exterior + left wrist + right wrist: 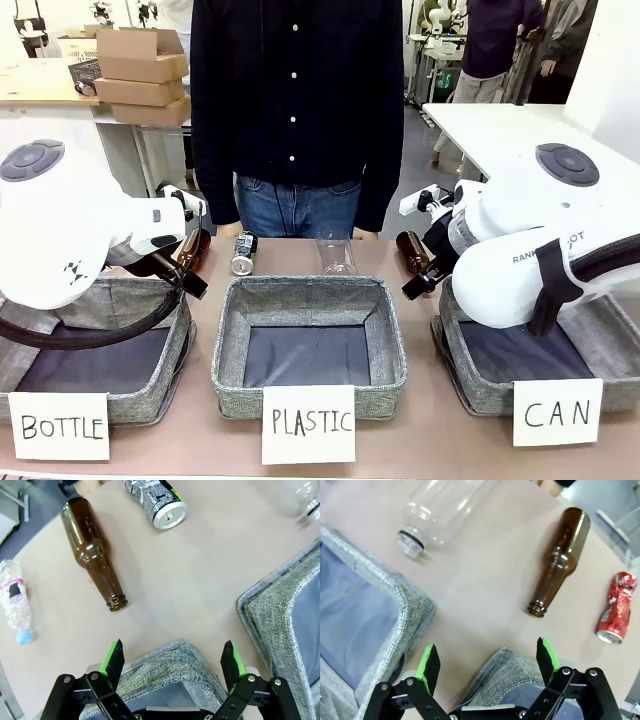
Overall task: Sort the can waste into the basket.
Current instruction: Pick up the can waste from the table and place it in the right Fabric basket.
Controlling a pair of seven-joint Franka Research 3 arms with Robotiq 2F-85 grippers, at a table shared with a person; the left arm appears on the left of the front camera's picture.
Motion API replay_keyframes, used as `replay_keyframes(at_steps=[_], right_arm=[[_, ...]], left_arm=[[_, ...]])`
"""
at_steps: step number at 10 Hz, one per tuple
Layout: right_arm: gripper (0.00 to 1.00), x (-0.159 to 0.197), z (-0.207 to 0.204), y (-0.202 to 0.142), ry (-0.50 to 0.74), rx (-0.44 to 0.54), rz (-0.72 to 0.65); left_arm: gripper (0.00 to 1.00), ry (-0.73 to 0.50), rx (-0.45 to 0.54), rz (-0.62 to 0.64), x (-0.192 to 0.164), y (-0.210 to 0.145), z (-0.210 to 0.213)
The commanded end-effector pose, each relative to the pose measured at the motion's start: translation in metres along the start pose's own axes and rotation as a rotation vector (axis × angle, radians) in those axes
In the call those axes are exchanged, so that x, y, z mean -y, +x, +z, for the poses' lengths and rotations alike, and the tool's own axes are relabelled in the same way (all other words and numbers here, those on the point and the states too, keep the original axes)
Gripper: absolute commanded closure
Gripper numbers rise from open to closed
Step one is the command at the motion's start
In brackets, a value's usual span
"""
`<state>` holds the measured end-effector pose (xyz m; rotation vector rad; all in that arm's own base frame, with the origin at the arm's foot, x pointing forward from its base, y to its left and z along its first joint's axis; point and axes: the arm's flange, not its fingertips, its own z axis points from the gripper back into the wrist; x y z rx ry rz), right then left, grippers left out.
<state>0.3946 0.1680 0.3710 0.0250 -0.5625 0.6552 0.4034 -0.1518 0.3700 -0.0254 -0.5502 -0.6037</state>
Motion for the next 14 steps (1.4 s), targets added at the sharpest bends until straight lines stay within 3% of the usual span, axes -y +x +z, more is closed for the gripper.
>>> replay_keyframes(at_steps=[1, 2, 3, 4, 6, 7, 8, 9, 10, 11, 12, 13, 14], right_arm=[[0.00, 0.000, 0.000, 0.000, 0.000, 0.000, 0.000], [0.00, 0.008, 0.042, 0.011, -0.003, -0.063, -0.108], [0.00, 0.012, 0.091, 0.012, 0.044, -0.055, -0.162], [0.00, 0.007, 0.140, 0.001, 0.072, -0.022, -0.175], [0.00, -0.014, 0.177, -0.035, 0.038, 0.094, -0.169], [0.00, 0.009, 0.125, 0.010, 0.040, -0.013, -0.152], [0.00, 0.009, 0.125, 0.010, 0.040, -0.013, -0.152], [0.00, 0.004, 0.181, 0.006, 0.036, 0.043, -0.160], [0.00, 0.008, 0.181, -0.001, 0.247, 0.079, -0.281], [0.00, 0.027, 0.197, -0.013, 0.540, 0.100, -0.593], [0.00, 0.056, 0.212, -0.042, 0.894, 0.073, -0.733], [0.00, 0.088, 0.220, -0.075, 1.068, 0.149, -0.947], [0.00, 0.100, 0.226, -0.102, 1.132, 0.245, -0.998]], left_arm=[[0.00, 0.000, 0.000, 0.000, 0.000, 0.000, 0.000], [0.00, -0.073, 0.003, 0.034, 0.000, 0.014, 0.046], [0.00, -0.088, -0.044, 0.099, 0.010, 0.017, 0.104], [0.00, -0.074, 0.033, 0.056, 0.025, -0.001, 0.159], [0.00, -0.002, 0.114, 0.051, 0.038, -0.042, 0.183], [0.00, -0.064, 0.046, 0.039, 0.022, 0.023, 0.143], [0.00, -0.064, 0.046, 0.039, 0.022, 0.023, 0.143], [0.00, -0.040, 0.095, 0.034, 0.027, 0.016, 0.198], [0.00, -0.377, 0.040, -0.029, 0.035, 0.016, 0.192], [0.00, -0.643, 0.076, 0.004, 0.018, 0.005, 0.209], [0.00, -0.918, 0.128, 0.048, -0.014, -0.017, 0.225], [0.00, -1.089, 0.181, 0.186, -0.052, -0.046, 0.231], [0.00, -1.105, 0.227, 0.259, -0.074, -0.069, 0.230]])
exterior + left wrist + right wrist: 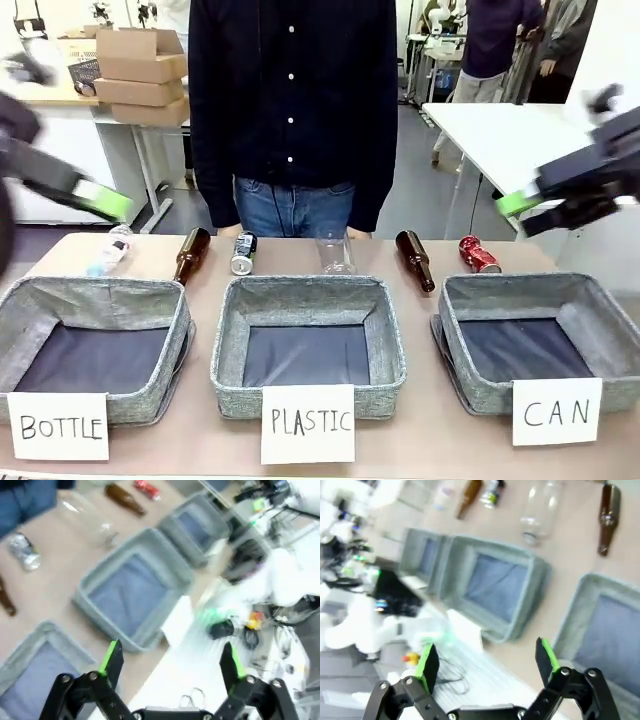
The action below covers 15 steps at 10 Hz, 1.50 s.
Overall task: Sort the can waste into the basket.
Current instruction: Pick up the can waste from the table and place it in the right Fabric basket.
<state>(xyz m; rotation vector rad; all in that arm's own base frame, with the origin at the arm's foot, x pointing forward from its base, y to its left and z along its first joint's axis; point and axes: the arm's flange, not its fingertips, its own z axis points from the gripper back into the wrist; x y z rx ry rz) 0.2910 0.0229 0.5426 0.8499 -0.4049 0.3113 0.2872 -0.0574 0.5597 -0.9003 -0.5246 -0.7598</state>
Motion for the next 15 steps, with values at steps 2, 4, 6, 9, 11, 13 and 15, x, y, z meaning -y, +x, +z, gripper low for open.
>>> replay_keyframes(at_steps=[2, 4, 6, 9, 11, 13, 15], right_arm=[[0.00, 0.046, 0.037, -0.044, 0.498, 0.253, -0.476], [0.00, 0.048, 0.029, -0.045, 0.416, 0.271, -0.510], [0.00, 0.062, 0.072, -0.024, 0.433, 0.211, -0.414], [0.00, 0.062, 0.072, -0.024, 0.433, 0.211, -0.414], [0.00, 0.062, 0.072, -0.024, 0.433, 0.211, -0.414], [0.00, 0.062, 0.072, -0.024, 0.433, 0.211, -0.414], [0.00, 0.062, 0.072, -0.031, 0.419, 0.195, -0.444]], left_arm=[[0.00, -0.303, 0.227, 0.273, -0.039, -0.048, 0.048], [0.00, -0.302, 0.206, 0.289, -0.048, -0.038, 0.035], [0.00, -0.337, 0.255, 0.276, -0.049, -0.050, 0.067], [0.00, -0.337, 0.255, 0.276, -0.049, -0.050, 0.067], [0.00, -0.337, 0.255, 0.276, -0.049, -0.050, 0.067], [0.00, -0.337, 0.255, 0.276, -0.049, -0.050, 0.067], [0.00, -0.337, 0.255, 0.276, -0.049, -0.050, 0.067]])
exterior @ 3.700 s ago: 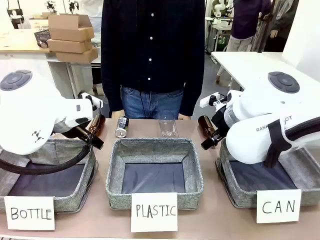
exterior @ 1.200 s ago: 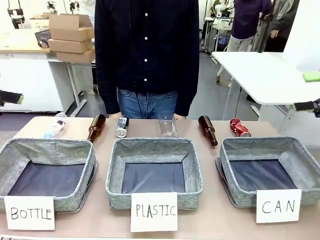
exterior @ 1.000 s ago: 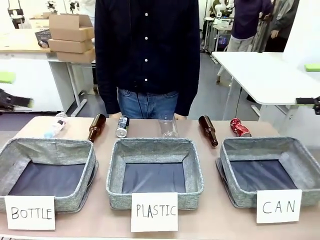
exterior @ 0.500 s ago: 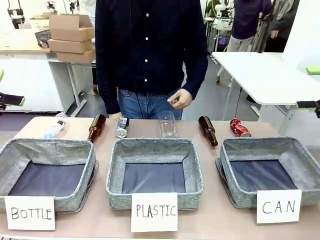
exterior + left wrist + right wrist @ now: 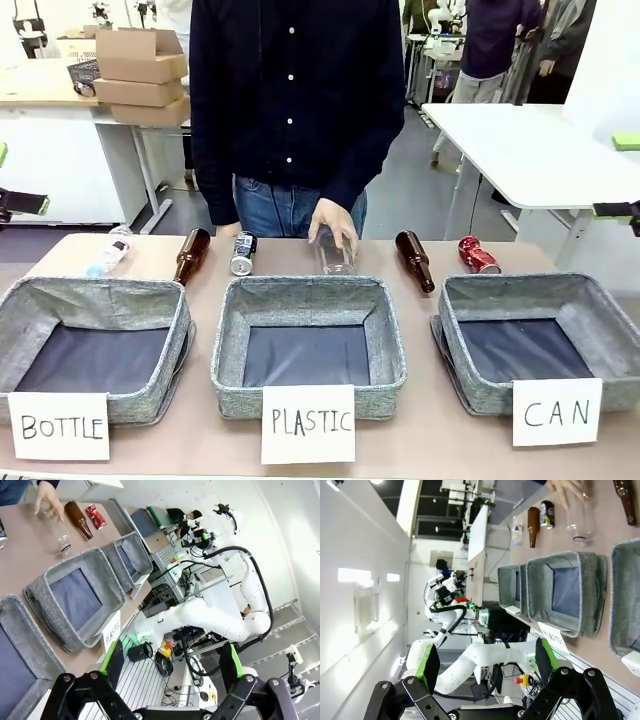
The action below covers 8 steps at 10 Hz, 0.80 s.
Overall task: Sort the can waste into the basket.
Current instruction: Pick up the can waste from the table and place it in the right Fabric basket.
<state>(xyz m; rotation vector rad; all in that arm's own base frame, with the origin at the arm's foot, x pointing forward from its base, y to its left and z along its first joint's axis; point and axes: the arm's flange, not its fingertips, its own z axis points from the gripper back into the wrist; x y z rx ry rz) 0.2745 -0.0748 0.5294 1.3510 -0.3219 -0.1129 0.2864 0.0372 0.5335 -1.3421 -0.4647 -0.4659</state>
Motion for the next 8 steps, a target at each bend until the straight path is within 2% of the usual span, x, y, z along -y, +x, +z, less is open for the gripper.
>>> replay_keyframes(at_steps=[1, 2, 4, 5, 6, 7, 8], right_arm=[[0.00, -0.004, -0.036, 0.016, -0.172, -0.082, 0.097], [0.00, -0.005, -0.056, 0.032, -0.324, -0.065, 0.103], [0.00, -0.004, -0.063, 0.049, -0.318, -0.016, 0.096], [0.00, -0.006, -0.057, 0.022, -0.239, -0.065, 0.069], [0.00, -0.006, -0.057, 0.022, -0.239, -0.065, 0.069], [0.00, -0.006, -0.057, 0.022, -0.239, -0.065, 0.069], [0.00, -0.006, -0.057, 0.022, -0.239, -0.065, 0.069]], left_arm=[[0.00, -0.026, 0.011, -0.028, 0.002, 0.002, 0.000], [0.00, -0.026, 0.011, -0.028, 0.002, 0.002, 0.000], [0.00, -0.026, 0.011, -0.028, 0.002, 0.002, 0.000], [0.00, -0.026, 0.011, -0.028, 0.002, 0.002, 0.000], [0.00, -0.002, -0.002, -0.001, 0.000, -0.001, 0.001], [0.00, 0.327, -0.178, -0.153, 0.046, 0.024, 0.000], [0.00, 0.505, -0.307, -0.193, 0.059, 0.047, -0.005]])
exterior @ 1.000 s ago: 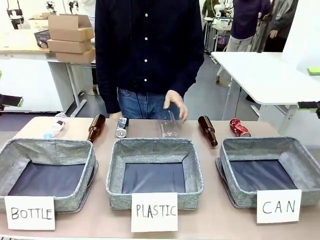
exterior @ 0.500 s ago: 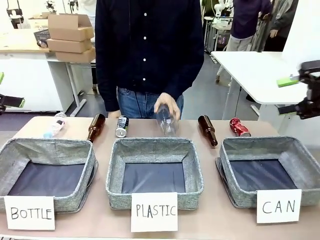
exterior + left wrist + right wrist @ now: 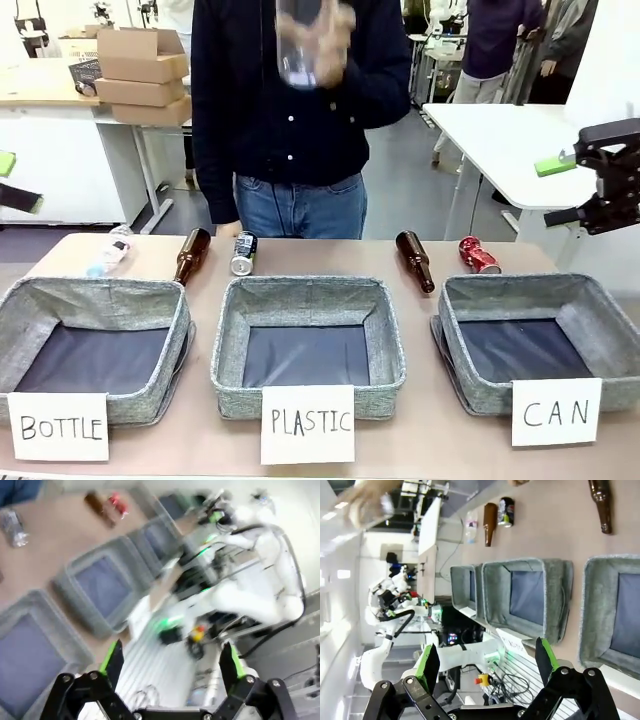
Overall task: Sort the can waste into the basket.
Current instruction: Pick up the can waste from the table and place it in the right Fabric basket.
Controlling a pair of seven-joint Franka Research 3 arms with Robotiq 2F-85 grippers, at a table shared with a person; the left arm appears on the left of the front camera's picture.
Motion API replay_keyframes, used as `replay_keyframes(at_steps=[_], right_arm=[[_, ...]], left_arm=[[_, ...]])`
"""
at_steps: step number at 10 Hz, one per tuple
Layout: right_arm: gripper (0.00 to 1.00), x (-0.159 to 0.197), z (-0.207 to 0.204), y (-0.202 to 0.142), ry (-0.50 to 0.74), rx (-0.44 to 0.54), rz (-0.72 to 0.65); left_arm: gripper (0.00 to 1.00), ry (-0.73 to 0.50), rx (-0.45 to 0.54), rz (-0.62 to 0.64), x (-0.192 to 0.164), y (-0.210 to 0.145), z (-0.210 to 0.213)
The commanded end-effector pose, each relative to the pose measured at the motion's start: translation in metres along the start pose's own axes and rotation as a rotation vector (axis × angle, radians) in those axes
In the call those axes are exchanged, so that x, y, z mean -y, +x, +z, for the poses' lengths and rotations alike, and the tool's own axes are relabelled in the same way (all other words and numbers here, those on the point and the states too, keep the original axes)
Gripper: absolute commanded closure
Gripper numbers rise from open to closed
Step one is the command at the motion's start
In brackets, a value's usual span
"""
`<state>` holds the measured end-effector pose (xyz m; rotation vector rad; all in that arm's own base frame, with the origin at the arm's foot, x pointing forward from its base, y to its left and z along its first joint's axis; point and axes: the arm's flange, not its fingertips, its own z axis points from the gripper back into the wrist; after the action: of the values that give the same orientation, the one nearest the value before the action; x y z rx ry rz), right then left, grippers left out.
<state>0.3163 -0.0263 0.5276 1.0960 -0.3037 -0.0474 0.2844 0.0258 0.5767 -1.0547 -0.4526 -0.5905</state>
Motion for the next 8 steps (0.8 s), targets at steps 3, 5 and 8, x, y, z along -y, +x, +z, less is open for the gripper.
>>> replay_keyframes(at_steps=[3, 5, 8], right_arm=[[0.00, -0.002, 0.001, -0.005, 0.006, -0.011, -0.008], [0.00, -0.002, 0.001, -0.005, 0.006, -0.011, -0.008], [0.00, -0.002, 0.001, -0.005, 0.006, -0.011, -0.008]], left_arm=[[0.00, 0.372, -0.538, -0.056, -0.014, 0.053, -0.063], [0.00, 0.340, -0.433, -0.023, -0.026, 0.058, -0.082], [0.00, 0.356, -0.520, -0.066, -0.026, 0.058, -0.097]])
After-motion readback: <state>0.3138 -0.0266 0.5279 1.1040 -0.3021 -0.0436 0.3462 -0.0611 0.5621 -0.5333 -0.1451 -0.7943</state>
